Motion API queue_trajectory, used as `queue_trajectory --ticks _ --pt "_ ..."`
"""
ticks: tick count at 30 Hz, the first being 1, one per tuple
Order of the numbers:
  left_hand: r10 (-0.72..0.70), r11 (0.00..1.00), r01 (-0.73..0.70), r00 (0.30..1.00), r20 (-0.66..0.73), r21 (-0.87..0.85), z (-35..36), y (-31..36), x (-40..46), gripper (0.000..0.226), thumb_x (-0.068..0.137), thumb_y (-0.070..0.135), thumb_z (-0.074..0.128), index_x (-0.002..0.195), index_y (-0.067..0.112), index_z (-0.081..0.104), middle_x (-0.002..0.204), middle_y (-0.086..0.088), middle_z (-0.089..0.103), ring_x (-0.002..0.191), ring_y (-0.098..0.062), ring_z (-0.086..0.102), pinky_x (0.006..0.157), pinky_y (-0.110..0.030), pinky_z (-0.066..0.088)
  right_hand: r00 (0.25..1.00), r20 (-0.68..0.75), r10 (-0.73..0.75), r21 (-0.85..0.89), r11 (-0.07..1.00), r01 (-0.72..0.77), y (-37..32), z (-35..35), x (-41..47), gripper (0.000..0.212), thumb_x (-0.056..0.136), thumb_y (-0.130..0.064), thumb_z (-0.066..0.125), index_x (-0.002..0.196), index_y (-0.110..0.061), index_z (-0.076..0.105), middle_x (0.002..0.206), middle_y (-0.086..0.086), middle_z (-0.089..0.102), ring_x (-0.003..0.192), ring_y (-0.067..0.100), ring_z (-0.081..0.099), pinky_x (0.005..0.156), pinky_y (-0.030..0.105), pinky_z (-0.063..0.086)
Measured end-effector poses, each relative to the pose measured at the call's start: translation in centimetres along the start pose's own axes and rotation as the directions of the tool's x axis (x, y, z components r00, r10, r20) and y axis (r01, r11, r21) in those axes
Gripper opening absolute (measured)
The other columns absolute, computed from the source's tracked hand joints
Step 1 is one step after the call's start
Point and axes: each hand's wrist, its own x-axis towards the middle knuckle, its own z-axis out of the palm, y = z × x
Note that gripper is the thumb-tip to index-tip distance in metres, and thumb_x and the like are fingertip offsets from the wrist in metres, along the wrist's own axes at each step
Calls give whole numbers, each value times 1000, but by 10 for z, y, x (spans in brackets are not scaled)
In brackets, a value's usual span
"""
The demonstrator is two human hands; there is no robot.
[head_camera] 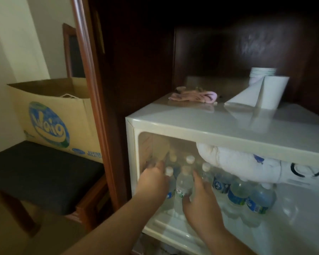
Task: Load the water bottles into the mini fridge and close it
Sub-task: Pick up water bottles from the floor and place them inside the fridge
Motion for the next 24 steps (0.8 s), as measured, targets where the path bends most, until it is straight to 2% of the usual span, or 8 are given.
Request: queue_trajectory --ticks 4,7,11,13,15,17,20,24 --pt "-17 991 9 998 -56 -136 -24 -1 -44 38 98 29 57 136 30 56 119 9 67 102 -8 65 78 -12 41 964 -119 238 79 970 -230 -19 25 -50 79 71 -14 73 144 -30 48 127 5 56 115 32 53 93 43 48" --pt "-99 980 92 994 -35 -176 -47 -3 -76 40 95 36 61 135 33 58 120 15 68 111 -4 61 92 -16 45 949 -19 314 7 949 -314 -31 18 -83 79 68 -24 72 143 -36 50 137 -2 56 123 28 53 97 45 49" --pt "-193 948 192 981 19 -255 -102 10 -122 37 92 36 64 128 38 59 109 19 69 107 -4 62 90 -22 50 963 129 236 -77 971 -228 -64 -36 -121 67 79 -24 71 142 -36 50 155 -3 41 142 26 38 110 47 40" --pt "-248 919 252 967 53 -303 -144 29 -144 30 93 34 64 122 37 63 101 19 71 94 -1 64 77 -11 47 972 141 186 -53 982 -180 -95 -75 -133 55 79 -18 74 130 -31 59 148 3 48 136 29 44 107 45 43" --pt "-311 871 330 944 111 -365 -197 56 -163 20 95 32 62 114 37 67 92 17 73 80 5 64 64 -3 42 982 100 162 -29 987 -160 -136 -121 -141 43 76 -12 78 114 -27 66 131 2 58 123 28 54 100 40 48" --pt "-323 844 352 936 141 -405 -256 85 -180 16 95 32 61 107 38 70 85 17 73 78 6 66 65 -7 48 989 43 143 6 990 -143 -185 -174 -146 39 74 -10 80 105 -28 66 114 -7 57 112 23 58 92 34 50" --pt "-308 831 344 939 154 -436 -349 126 -200 13 93 31 66 101 40 72 83 24 73 80 4 68 77 -26 58 992 -7 129 50 990 -128 -262 -259 -150 39 75 -10 79 104 -32 64 115 -11 57 113 19 58 90 39 55" --pt "-296 834 320 947 125 -449 -461 177 -212 32 86 24 76 95 54 69 81 29 72 73 7 70 70 -13 55 993 -122 -4 43 999 9 -345 -358 -156 28 77 -18 68 103 -28 70 120 -8 64 111 20 63 86 39 56"
